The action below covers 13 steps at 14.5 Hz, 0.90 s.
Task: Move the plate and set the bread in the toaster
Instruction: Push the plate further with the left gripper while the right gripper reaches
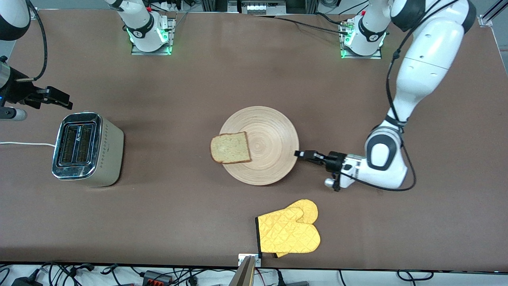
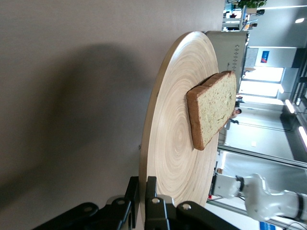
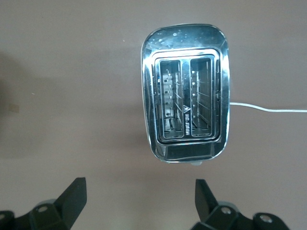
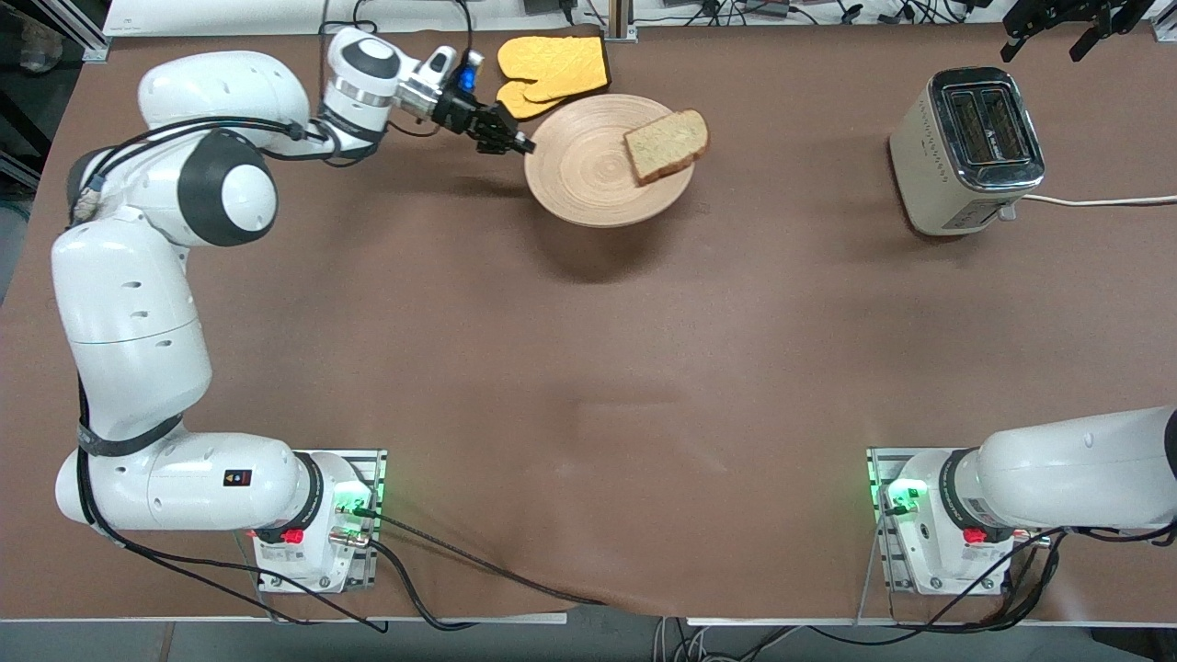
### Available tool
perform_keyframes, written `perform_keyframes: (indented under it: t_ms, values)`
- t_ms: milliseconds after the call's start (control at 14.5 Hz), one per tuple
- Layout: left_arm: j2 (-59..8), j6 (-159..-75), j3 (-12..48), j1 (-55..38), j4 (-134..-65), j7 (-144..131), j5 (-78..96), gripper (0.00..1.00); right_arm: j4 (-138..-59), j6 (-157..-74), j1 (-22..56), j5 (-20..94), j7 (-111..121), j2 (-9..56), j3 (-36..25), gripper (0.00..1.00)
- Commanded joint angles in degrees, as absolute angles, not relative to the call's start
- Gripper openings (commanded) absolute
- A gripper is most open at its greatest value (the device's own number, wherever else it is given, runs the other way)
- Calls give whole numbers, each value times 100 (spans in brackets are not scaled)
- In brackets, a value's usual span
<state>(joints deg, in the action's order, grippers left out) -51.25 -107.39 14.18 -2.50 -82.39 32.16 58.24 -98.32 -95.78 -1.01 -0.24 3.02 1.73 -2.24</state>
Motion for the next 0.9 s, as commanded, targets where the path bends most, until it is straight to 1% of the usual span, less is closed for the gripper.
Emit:
perform_keyframes:
  t_ms: [0,138,207,345,483,552,621,690,828]
  values:
    - [-5291,-11274,1389,-763,-7998,3287,6047,0,-9835,-9667,17,-9,229,272,-220,100]
    - [-5361,-11505,1389,-879,-7946,3331,6056,0,-9809,-9659,244,-9,237,473,-220,100]
    - [-5440,-11505,1389,-914,-7841,3340,6047,0,-9791,-9703,481,-9,229,509,-220,100]
    - [-5449,-11505,1389,-1019,-7831,3340,6047,0,-9756,-9712,711,17,229,667,-220,100]
    - [-5484,-11505,1389,-1037,-7849,3340,6003,1,-9756,-9913,809,254,229,895,-220,100]
    - [-5510,-11514,1389,-1081,-7857,3340,6038,3,-9756,-9984,817,368,229,1044,-220,100]
    - [-5519,-11514,1389,-1159,-7857,3296,6003,12,-9756,-10019,852,491,229,1185,-211,100]
    - [-5511,-11514,1345,-1178,-7849,3279,5951,15,-9765,-10089,948,597,237,1308,-211,100]
    - [-5511,-11505,1310,-1125,-7857,3261,5941,28,-9765,-10309,1081,677,229,1546,-211,100]
